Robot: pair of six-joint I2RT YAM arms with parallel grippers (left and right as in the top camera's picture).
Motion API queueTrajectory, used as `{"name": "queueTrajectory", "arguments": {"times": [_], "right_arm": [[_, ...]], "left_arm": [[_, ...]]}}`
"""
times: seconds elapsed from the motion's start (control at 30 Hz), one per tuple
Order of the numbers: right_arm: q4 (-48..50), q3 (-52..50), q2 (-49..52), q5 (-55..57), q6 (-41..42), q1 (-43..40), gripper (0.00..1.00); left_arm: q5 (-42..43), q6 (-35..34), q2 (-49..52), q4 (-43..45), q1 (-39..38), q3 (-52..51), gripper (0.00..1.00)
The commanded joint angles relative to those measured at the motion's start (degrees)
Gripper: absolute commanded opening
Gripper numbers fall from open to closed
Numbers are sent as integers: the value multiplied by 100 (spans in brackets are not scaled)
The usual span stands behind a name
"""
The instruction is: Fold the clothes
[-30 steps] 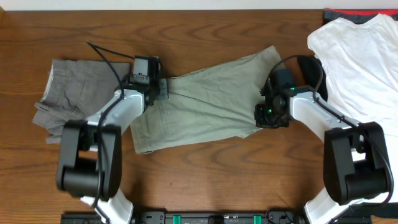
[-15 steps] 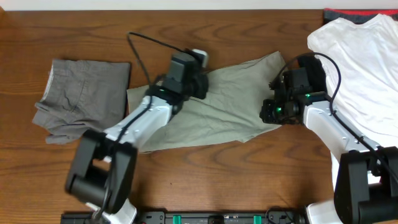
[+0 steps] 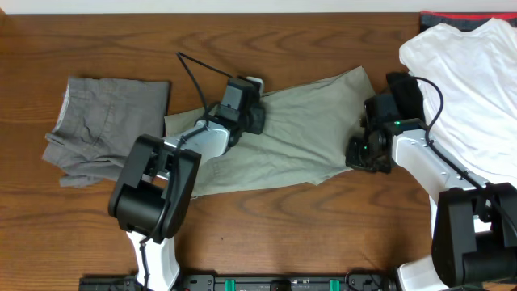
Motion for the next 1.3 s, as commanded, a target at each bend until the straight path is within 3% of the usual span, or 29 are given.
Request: {"name": "queueTrajectory", "arguments": {"times": [0.0,0.23,0.3,0.47,0.53,0.73,0.87,0.9,1.07,1.27], "right_arm": [[-223,-61,87,719,181,-17,8],[-278,-308,87,883,280,-162,8],[-256,-306,72,807,210,-181,4],[334,-291,-426,-1502,-1711,-181,2],[566,-289,-745,-2337,-2090,-181,1],[1547,-286,-1263,-3281,-1766,-70,1],[2686,-289,-920,-3263,-1237,221,1],[3012,-289,-772,-3254,-1067,297,1],[4682,-236,380,-3252,-166,625,1],[5289,501,1864,-3257,284,737,1]], "left_arm": [[-520,-76,85,-24,321,59,12],[50,-291,-144,-249,800,330,13],[367,-289,-310,-461,846,452,17],[815,-291,-872,-1255,776,522,25],[841,-293,-1073,-1665,713,522,26],[835,-673,-1674,-3486,483,520,27],[717,-1392,-1672,-4450,452,457,19],[636,-1624,-1663,-4559,452,365,14],[647,-2516,-1663,-4607,452,-181,11],[745,-2758,-1663,-4610,452,-509,11]]}}
